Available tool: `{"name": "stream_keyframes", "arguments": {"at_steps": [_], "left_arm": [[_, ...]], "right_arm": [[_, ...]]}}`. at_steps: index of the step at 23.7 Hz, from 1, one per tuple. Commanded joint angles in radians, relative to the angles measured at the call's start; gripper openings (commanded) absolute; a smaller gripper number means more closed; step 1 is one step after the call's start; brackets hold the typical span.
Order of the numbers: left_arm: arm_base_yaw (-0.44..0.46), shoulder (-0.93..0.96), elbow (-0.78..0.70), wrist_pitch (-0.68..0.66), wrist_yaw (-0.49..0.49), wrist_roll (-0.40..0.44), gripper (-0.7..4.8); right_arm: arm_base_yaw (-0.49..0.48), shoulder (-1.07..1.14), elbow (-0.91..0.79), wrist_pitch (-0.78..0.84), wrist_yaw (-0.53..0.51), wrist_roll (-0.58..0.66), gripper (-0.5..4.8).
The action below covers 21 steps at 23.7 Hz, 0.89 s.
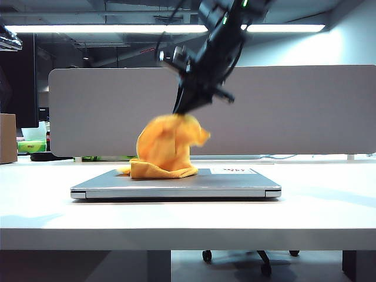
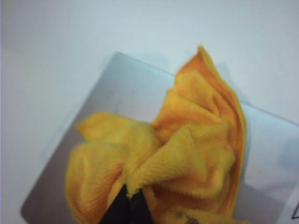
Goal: Pick up the rag and use it to wipe the water off the lid of the laptop on the table.
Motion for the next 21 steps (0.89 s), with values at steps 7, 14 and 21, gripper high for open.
{"name": "stream_keyframes", "arguments": {"at_steps": [7,14,21], "left_arm": [[0.001,0.001,0.008,0.013,0.003,0.008,0.21],[0.001,0.001,0.008,0.013,-0.004,0.008,0.21],[0.001,0.001,0.007,0.013,-0.009,0.008,0.21]], "right_arm": [[0.044,0.161,0.008,0.019,-0.027,0.002,-0.02],[0.052,0.184,0.015,-0.057,0.031,-0.064,-0.02],[-0.06,0.142,0.016,-0.34,0.168,-0.14,-0.02]]}}
